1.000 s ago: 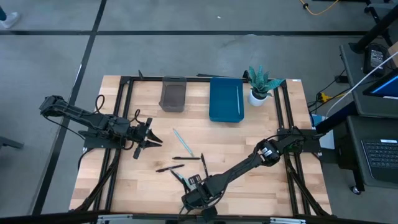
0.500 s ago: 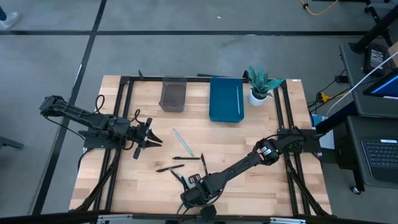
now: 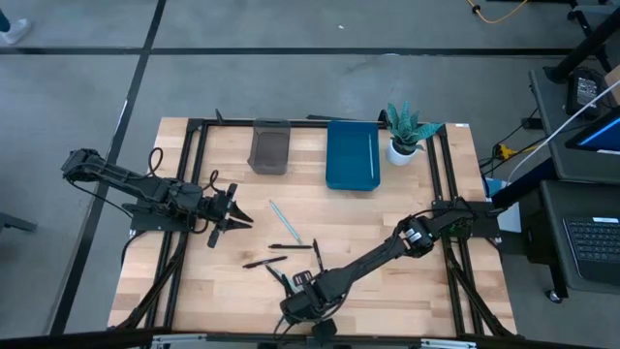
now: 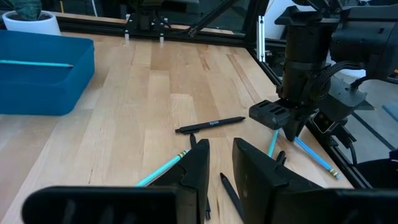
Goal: Sort pens & pencils
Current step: Put the blue pencil into the blue bin
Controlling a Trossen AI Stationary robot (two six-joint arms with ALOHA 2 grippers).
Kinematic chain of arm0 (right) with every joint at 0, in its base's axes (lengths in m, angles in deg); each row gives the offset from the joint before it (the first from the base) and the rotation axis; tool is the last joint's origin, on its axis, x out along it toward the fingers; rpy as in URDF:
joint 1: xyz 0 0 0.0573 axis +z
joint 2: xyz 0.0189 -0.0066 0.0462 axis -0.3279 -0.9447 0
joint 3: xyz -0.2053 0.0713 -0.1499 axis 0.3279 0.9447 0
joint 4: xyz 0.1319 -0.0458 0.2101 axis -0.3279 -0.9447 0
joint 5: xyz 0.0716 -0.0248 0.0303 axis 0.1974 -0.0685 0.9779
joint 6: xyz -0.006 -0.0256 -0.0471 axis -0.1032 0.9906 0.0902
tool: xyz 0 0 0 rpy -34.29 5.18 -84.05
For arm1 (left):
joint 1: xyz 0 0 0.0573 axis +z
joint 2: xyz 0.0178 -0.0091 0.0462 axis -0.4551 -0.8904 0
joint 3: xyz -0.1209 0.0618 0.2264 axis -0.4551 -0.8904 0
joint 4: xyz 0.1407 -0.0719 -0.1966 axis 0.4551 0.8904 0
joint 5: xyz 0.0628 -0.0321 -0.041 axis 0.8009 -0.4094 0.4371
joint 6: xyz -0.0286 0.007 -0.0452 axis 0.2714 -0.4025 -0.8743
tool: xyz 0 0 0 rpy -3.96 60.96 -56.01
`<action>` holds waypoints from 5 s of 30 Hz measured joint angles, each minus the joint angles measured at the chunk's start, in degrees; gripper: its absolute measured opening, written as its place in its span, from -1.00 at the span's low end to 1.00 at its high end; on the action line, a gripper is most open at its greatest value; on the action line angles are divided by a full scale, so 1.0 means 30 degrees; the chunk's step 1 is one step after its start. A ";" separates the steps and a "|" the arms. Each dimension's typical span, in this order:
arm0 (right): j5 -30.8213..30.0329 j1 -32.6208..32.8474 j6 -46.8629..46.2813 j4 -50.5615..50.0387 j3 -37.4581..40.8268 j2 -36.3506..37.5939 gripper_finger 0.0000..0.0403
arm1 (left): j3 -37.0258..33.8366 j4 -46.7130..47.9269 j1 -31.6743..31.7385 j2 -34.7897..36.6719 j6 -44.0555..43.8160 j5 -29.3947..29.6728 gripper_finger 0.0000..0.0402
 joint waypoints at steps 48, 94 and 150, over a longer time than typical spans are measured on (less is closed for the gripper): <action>-0.1235 -0.3497 0.1513 -0.6776 -0.2788 0.0274 -0.89 | 0.0007 0.1115 0.0000 0.0007 0.1024 0.0000 -0.68; -0.8492 -0.9586 -0.0097 -1.1691 -0.2797 0.6013 -0.88 | 0.0007 0.0801 0.0007 0.0007 0.4217 -0.0002 -0.68; -0.6417 -1.7889 0.0884 -0.9360 0.4967 0.7454 -0.89 | 0.0007 0.1506 0.0015 0.0015 0.4572 -0.0007 -0.68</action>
